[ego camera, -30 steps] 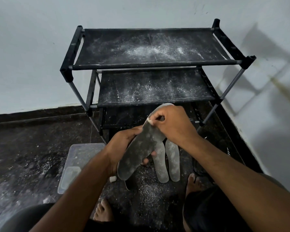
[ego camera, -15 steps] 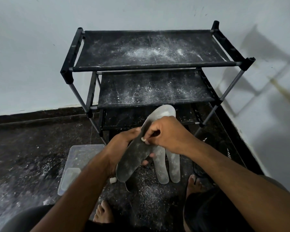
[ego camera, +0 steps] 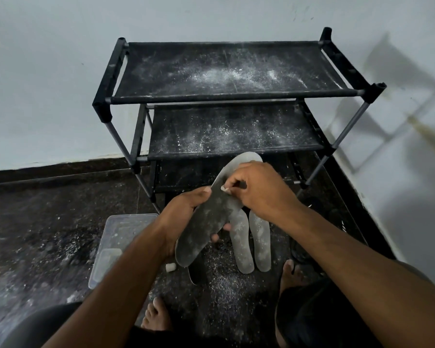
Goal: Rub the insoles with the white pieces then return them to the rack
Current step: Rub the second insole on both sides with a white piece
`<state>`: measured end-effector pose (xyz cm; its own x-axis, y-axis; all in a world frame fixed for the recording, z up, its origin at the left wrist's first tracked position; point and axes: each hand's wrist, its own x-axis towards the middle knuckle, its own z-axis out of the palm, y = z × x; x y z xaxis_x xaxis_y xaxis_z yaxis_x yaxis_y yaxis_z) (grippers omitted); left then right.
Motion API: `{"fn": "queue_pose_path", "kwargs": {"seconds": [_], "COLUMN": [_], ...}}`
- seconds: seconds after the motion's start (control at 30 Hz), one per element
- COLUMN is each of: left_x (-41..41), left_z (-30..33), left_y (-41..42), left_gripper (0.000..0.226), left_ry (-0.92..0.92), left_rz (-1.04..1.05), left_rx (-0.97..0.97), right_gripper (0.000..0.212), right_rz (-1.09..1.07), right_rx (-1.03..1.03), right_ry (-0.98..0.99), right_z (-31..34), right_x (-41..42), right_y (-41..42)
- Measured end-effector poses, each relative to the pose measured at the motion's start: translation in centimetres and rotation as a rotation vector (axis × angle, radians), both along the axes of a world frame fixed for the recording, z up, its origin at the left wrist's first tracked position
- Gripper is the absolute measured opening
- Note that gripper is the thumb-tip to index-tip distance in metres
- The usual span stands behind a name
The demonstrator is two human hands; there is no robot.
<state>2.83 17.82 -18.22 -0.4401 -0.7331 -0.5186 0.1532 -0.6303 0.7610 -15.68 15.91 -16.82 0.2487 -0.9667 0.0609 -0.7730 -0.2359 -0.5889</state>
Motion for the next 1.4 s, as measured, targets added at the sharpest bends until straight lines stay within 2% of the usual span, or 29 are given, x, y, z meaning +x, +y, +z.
{"fn": "queue_pose_path", "kwargs": {"seconds": [0.13,0.3,0.47,0.63,0.77,0.93,1.07,1.27,1.4], "left_x": [0.1,0.0,0.2,0.3,0.5,0.4,0.5,0.7,0.7], "left_z": [-0.1,0.1,0.2,0.1,0.0,0.4,0.3,0.6,0.4], "left_y": [0.2,0.0,0.0,-0.1,-0.3,-0.2,-0.2,-0.3,-0.3], "left_gripper": [0.037,0.036,0.034,0.036,0.039,0.038,0.041,0.038,0.039], "left_ry": [-0.018,-0.018,-0.036,-0.024,-0.018,-0.020,-0.039,-0.059,-0.058], "left_rz": [-0.011,0.002,0.008,0.019,0.049,0.035,0.057,0.071,0.061], "left_rx": [0.007,0.022,-0.011,-0.011,-0.007,-0.008,-0.019,-0.058,-0.048], "right_gripper": [0.009,0.005,0.010,0.005,0.009,0.007,0.018,0.010,0.013], "right_rz": [0.176,0.054,0.171,0.053,0.181,0.033,0.177,0.039,0.180], "right_rx": [0.256,0.011,0.228,0.004,0.228,0.017,0.200,0.034,0.190], "right_ry": [-0.002,0.046,0.054,0.074,0.079,0.123,0.033,0.172,0.023], "right_z": [-0.7,-0.3,-0.7,-0.1,-0.4,-0.2,-1.1,-0.2,-0.6], "right_x": [0.4,0.0,-0.5,-0.5,-0.1,-0.5,0.9,-0.7,0.9], "right_y": [0.6,-0.3,0.2,-0.1,0.6,-0.1,1.0,0.0,1.3]}}
